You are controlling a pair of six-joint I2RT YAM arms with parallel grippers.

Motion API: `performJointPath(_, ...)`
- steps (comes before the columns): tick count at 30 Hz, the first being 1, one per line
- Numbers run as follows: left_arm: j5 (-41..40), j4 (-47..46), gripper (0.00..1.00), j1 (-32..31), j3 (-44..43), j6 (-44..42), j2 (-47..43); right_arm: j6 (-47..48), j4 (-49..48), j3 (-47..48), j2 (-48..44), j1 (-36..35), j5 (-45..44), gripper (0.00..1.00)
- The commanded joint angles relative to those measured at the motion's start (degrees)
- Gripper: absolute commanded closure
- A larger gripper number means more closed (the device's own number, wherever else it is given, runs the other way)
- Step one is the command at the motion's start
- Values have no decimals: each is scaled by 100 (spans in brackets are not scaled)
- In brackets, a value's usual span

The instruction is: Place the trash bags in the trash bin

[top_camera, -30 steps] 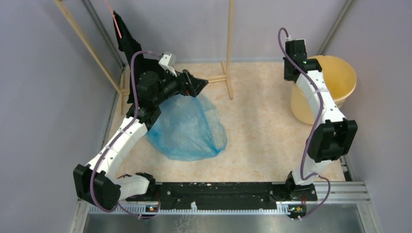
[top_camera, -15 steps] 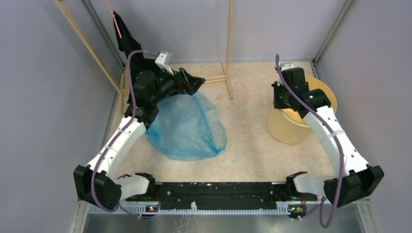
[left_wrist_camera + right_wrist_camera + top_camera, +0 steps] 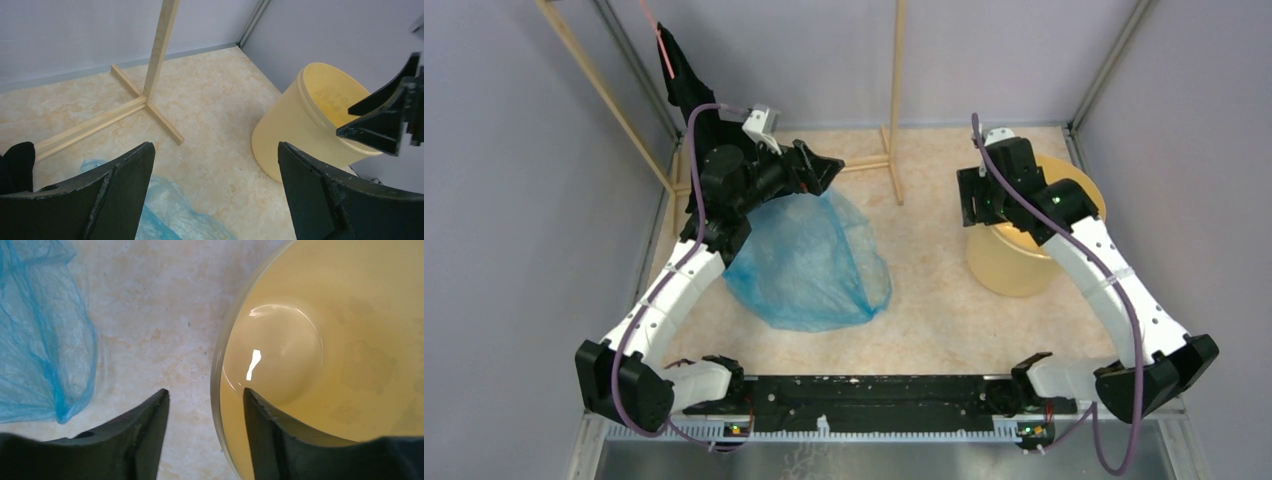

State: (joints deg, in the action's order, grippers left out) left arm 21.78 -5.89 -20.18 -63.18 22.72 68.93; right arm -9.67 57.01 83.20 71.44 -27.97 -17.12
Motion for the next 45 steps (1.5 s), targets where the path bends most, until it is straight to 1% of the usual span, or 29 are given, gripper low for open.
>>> performJointPath(1, -92, -165, 1, 24, -87, -145, -57, -100, 218, 1158, 293, -577, -781, 30)
performJointPath(4, -484, -15, 1, 23, -100, -355, -222, -184, -20, 1490, 774, -1341, -853, 28)
performJointPath(7, -1021, 20, 1, 33, -17, -526, -496, -235, -656, 1334, 1343, -1860, -494, 26)
performJointPath(10, -1463, -26, 1, 36, 114, -575, -754, -507, -1509, 908, 1875, -1958, 307, 27)
performJointPath(12, -1703, -76, 1, 40, 203, -597, -908, -758, -2220, 323, 2137, -1958, 755, 27)
performJointPath(16, -1913, -168, 1, 131, 325, -593, -1067, -1042, -3385, -176, 2891, -1943, 1482, 27)
performJointPath(18, -1788, -211, 1, 241, 356, -476, -1057, -1206, -3853, -254, 3279, -1816, 1674, 27)
performJointPath(20, -1545, -297, 1, 329, 390, -346, -1026, -1612, -4015, -231, 3585, -1423, 2199, 31)
performJointPath(21, -1417, -340, 1, 367, 393, -291, -997, -1752, -4210, -281, 3648, -1226, 2385, 32)
performJointPath(23, -1130, -356, 1, 433, 362, -181, -933, -1874, -4640, -500, 3663, -1098, 2502, 32)
performJointPath(25, -920, -390, 1, 506, 351, -42, -868, -1766, -4686, -508, 3781, -1038, 2440, 32)
performJointPath(29, -694, -460, 2, 621, 350, 110, -782, -1570, -4349, -262, 4097, -844, 2207, 32)
performJointPath(34, -435, -517, 2, 712, 349, 308, -657, -1484, -4924, -439, 4323, -521, 2891, 30)
performJointPath(37, -259, -577, 3, 743, 350, 395, -574, -1331, -4963, -279, 4617, -487, 2958, 32)
performJointPath(40, -172, -596, 3, 752, 349, 463, -506, -1414, -5296, -309, 4710, -491, 3429, 38)
performJointPath(42, -107, -621, 4, 768, 358, 517, -466, -1697, -5853, -514, 4708, -493, 3931, 42)
performJointPath(44, -80, -637, 4, 770, 365, 531, -439, -1997, -6416, -759, 4634, -489, 4335, 50)
performJointPath(45, -70, -639, 4, 770, 361, 532, -427, -2164, -6660, -891, 4573, -489, 4489, 57)
